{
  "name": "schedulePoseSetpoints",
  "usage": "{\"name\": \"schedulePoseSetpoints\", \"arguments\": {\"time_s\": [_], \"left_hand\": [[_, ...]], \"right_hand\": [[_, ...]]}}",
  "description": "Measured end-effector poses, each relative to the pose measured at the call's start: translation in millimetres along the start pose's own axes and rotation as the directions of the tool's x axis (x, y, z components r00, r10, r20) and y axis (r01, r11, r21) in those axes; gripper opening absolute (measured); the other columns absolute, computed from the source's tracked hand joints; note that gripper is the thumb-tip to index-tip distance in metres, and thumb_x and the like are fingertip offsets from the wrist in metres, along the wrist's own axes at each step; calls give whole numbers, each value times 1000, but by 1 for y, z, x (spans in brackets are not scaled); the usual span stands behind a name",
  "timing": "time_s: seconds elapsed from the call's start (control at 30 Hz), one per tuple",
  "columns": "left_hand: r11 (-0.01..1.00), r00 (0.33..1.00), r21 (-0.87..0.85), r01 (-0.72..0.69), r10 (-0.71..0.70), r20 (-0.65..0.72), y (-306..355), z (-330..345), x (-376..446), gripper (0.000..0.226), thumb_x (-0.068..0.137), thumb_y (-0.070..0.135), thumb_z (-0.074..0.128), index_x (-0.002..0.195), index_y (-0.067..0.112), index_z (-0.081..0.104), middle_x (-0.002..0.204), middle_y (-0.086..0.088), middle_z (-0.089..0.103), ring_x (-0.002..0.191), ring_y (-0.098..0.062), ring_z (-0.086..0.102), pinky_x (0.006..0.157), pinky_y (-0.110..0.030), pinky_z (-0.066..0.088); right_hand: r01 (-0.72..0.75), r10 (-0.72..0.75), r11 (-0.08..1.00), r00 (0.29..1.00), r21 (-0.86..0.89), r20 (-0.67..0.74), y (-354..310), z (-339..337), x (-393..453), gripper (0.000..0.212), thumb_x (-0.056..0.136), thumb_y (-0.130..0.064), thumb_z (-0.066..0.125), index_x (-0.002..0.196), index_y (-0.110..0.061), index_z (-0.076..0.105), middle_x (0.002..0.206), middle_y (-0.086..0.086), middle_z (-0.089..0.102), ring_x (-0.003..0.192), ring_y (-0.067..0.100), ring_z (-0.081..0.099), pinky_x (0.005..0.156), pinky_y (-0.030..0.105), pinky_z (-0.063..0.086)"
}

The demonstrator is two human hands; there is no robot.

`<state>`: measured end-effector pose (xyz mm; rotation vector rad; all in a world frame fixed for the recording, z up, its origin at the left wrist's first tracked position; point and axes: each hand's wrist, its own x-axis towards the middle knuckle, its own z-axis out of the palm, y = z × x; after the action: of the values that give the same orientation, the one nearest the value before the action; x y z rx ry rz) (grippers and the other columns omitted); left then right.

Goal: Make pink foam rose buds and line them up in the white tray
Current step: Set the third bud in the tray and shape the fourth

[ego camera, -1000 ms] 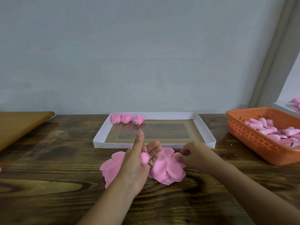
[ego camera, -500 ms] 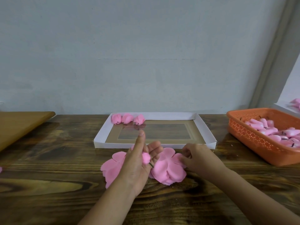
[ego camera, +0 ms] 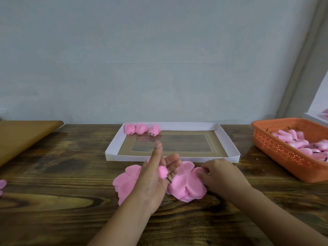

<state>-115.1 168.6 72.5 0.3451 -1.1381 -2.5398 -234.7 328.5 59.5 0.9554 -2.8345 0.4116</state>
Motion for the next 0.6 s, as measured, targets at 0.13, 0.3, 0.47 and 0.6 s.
{"name": "schedulePoseSetpoints", "arguments": {"time_s": [0.13, 0.3, 0.47, 0.6], "left_hand": [[1000, 1000, -5, -1, 1, 6, 0, 0, 0, 39, 66, 54, 73, 47, 24, 56, 79, -5, 77, 71, -15, 75, 79, -35, 53], [1000, 1000, 5, -1, 1, 11, 0, 0, 1, 40, 61, 56, 76, 46, 24, 56, 80, -5, 77, 72, -15, 75, 81, -35, 52], [1000, 1000, 4, -1, 1, 13, -1, 0, 0, 40, 62, 55, 75, 47, 24, 56, 80, -5, 77, 73, -15, 76, 79, -35, 52], [1000, 1000, -4, -5, 5, 9, -1, 1, -1, 40, 64, 54, 74, 46, 24, 55, 78, -5, 77, 71, -15, 75, 82, -36, 52]], "right_hand": [[-10, 8, 997, 1000, -75, -21, -4, 1, -3, 35, 99, -41, 46, 81, -19, 67, 72, -3, 63, 63, 13, 55, 49, 22, 32], [-10, 9, 996, 1000, -85, -6, -6, 0, -6, 35, 102, -43, 43, 92, -22, 69, 80, -5, 66, 70, 12, 60, 58, 23, 44], [8, -8, 993, 1000, -120, 0, -6, 1, -7, 32, 104, -41, 43, 94, -22, 66, 80, -5, 63, 68, 12, 57, 50, 17, 32], [90, -88, 974, 996, -206, 20, -6, 1, -8, 21, 103, -32, 49, 107, -21, 66, 95, -3, 69, 85, 15, 67, 63, 20, 40]]}}
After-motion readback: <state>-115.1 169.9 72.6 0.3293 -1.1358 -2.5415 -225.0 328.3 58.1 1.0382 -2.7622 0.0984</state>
